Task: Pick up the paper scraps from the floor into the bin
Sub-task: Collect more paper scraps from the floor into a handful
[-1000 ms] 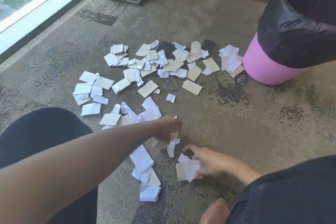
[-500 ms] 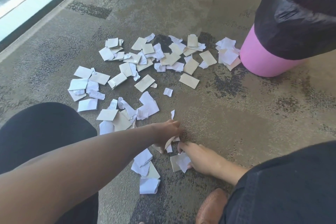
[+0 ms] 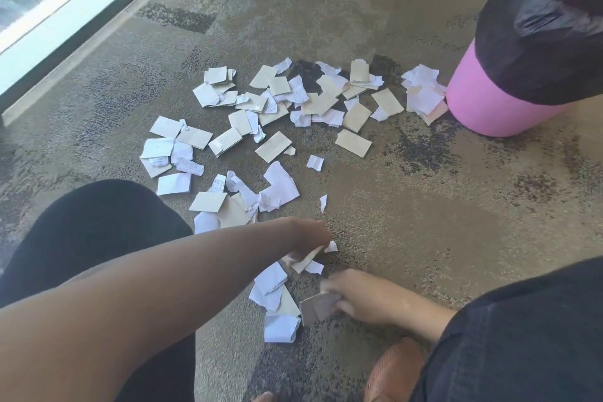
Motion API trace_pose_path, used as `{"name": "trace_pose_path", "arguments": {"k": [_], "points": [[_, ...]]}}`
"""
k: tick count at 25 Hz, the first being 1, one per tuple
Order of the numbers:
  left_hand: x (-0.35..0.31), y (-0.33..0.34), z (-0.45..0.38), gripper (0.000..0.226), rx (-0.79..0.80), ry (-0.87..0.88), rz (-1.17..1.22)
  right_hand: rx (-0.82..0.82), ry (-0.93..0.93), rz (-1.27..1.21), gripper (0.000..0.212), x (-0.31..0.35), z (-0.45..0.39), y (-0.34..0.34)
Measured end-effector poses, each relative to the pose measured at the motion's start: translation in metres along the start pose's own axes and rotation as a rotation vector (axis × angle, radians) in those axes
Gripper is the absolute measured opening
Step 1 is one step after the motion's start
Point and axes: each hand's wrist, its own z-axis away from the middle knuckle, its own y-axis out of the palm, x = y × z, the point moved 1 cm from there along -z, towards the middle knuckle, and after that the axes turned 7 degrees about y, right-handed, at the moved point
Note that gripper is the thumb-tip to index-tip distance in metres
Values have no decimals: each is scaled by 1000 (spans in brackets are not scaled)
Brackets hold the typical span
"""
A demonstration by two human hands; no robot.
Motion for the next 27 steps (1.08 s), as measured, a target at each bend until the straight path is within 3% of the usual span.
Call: {"name": "trace_pose_path", "arguments": {"k": [2,4,5,10,18,27], "points": [[-1,0,1,43,5,-8,1,24,-65,-82,18,20,-14,8],[0,1,5,30,2,-14,31,-34,-149,-57,4,40,-32,17],[4,1,6,28,-19,-26,78,-77,-178,-25,9,49,-41,22],[50,-26,27,22,-228,-215,297,-98,-165,-23,11,72,-73,20],[75,-71,41,24,-524,-230,458,-6,-264,162,15,80,-65,46],[71,-76,37,35,-572,-206,498,-68,-340,536,31,72,-42,55]]}}
